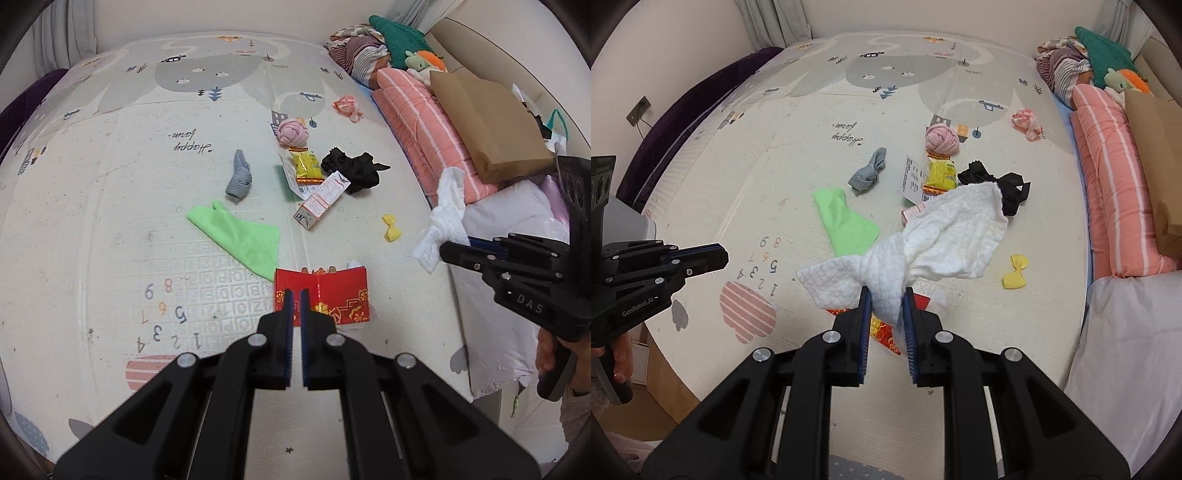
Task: Collect trash
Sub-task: 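Lift the red envelope and white tissue and carry both toward the grey bin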
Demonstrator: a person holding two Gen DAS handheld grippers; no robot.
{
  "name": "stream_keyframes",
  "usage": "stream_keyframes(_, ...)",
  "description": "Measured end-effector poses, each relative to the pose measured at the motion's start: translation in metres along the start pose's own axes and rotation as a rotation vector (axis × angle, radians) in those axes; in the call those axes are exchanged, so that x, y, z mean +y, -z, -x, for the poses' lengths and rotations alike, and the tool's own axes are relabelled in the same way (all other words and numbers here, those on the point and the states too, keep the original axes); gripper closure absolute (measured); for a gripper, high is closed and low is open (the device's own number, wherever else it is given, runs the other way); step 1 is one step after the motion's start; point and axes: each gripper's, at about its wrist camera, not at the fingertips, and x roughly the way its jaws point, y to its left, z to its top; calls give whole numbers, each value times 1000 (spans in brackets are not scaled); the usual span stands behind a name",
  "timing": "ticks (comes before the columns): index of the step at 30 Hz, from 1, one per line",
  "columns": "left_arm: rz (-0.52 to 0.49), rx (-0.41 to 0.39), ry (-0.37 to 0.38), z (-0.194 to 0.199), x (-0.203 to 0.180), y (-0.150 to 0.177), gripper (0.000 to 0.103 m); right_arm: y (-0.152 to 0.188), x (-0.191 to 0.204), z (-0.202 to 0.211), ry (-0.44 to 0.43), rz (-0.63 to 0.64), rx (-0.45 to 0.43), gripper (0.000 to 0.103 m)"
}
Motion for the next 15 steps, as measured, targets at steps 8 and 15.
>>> stream_keyframes(8, -44, 14, -19, -8, -3, 9, 81, 10, -2, 9, 34, -16, 6, 87)
stream_keyframes(15, -52, -8, -38, -54, -29, 15, 29, 26, -38, -14, 52, -59, 9, 87)
